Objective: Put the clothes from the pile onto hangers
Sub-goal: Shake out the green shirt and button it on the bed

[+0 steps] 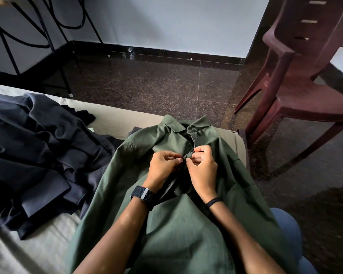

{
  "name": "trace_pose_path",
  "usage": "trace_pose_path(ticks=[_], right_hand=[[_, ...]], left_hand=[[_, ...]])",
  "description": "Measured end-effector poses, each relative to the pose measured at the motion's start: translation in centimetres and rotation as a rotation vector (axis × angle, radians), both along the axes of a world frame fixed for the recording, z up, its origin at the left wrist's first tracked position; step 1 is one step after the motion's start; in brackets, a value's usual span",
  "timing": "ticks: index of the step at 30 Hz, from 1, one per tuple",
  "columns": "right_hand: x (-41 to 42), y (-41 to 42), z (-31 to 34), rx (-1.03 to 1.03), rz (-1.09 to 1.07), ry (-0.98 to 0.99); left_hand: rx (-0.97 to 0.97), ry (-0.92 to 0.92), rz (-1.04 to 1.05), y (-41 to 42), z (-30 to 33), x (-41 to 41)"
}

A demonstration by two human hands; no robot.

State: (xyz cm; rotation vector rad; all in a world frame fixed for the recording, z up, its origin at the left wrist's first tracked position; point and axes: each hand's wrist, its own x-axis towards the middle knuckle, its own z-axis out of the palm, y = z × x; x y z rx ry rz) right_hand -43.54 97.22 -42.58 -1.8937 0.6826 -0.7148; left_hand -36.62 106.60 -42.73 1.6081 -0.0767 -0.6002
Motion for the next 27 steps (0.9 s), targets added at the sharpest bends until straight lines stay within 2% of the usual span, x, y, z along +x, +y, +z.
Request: trace_pose_path(ticks=[7,15,23,27], right_hand=[[0.0,0.3,-0.3,-0.208,0.201,0.068],[-0.4,0.2,-0.1,0.07,0.087,-0.013],[-0.6,-0.6,-0.5,0.374,0.144,-0.066],[-0.7,-0.9,-0.4,0.344,0.198,-0.04]], left_hand=[[-0.014,-0.019,0.036,0.2,-0.5,0.0],[0.023,-0.034,0.021,0.2,-0.5,0.1],[-0.004,0.003,0.037,0.2,-0.1,-0.2],[0.004,-0.019,0.08,0.2,-0.3,-0.3]])
